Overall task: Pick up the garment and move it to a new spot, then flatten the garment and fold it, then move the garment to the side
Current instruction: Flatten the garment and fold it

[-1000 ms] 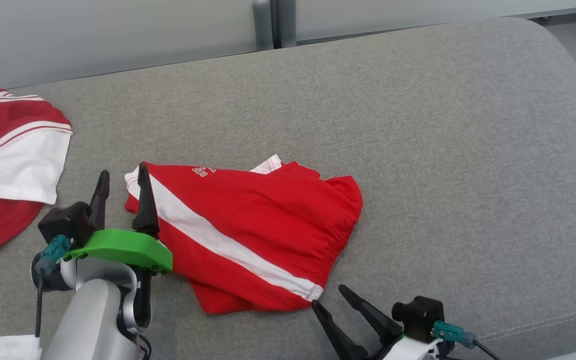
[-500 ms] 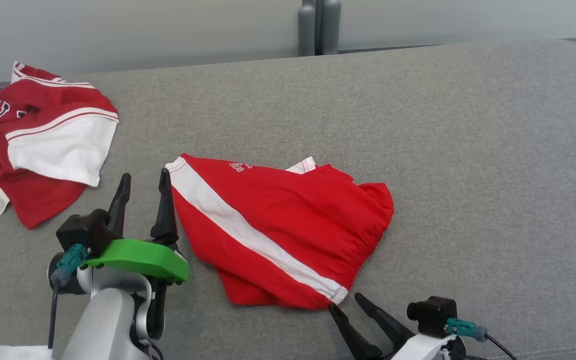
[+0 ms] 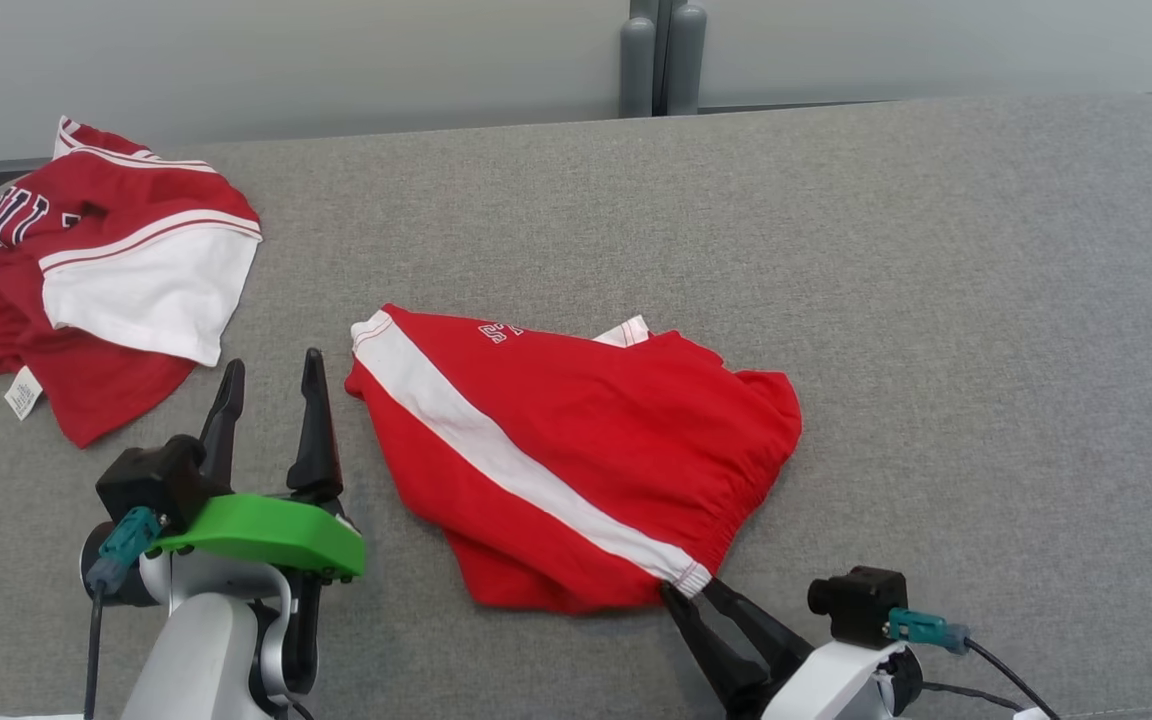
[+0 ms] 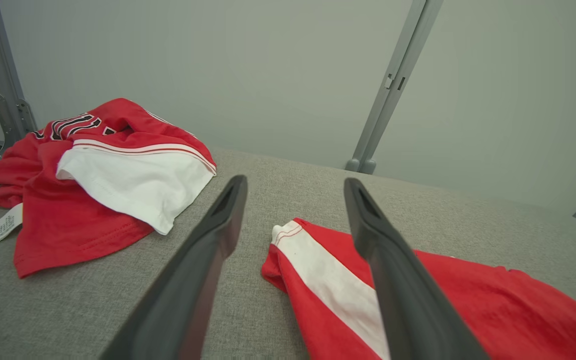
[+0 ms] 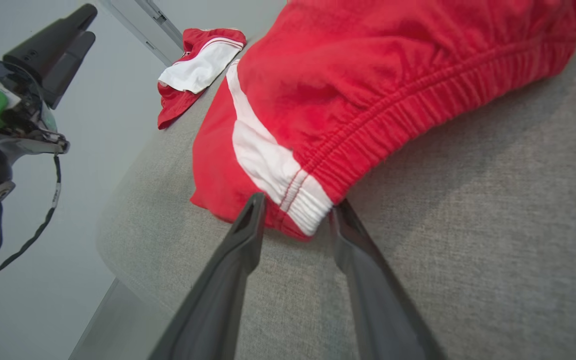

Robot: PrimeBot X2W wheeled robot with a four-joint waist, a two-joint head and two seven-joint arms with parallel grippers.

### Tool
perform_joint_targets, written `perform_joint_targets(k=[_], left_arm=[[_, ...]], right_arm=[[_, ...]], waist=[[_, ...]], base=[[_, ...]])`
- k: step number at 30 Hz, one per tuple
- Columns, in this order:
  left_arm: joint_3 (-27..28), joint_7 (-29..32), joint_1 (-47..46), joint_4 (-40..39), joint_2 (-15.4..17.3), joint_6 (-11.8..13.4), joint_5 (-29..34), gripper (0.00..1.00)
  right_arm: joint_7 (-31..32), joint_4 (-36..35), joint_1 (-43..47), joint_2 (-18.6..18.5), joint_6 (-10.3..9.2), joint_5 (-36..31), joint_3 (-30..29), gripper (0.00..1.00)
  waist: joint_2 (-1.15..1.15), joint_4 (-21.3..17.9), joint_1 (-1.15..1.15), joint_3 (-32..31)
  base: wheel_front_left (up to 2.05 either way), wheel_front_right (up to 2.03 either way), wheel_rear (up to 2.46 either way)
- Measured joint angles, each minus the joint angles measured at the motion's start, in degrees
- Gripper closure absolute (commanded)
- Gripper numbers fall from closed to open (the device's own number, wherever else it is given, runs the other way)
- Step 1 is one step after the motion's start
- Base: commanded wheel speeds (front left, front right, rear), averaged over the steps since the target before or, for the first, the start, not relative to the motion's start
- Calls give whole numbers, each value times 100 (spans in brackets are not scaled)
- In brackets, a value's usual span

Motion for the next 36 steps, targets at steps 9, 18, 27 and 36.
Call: perform_joint_targets(k=[9, 18, 27, 36], left_arm=[[160, 0, 78, -41, -5, 0, 22, 0], [341, 0, 115, -83, -12, 1, 57, 0], [422, 0, 195, -94, -25, -110, -116, 0], [-102, 940, 456, 710, -44, -331, -587, 0]], right_arm=[[-142, 80, -248, -79, 0, 140, 27, 82], [-193, -23, -465, -242, 0, 147, 283, 100], [-200, -116, -1071, -1306, 1, -732, 383, 100], [-201, -109, -1115, -1655, 4, -832, 477, 100]], waist=[[0, -71, 0, 10], [0, -168, 0, 6], [0, -358, 0, -44], [0, -569, 0, -55]], base=[[0, 0, 0], [0, 0, 0], [0, 0, 0], [0, 0, 0]])
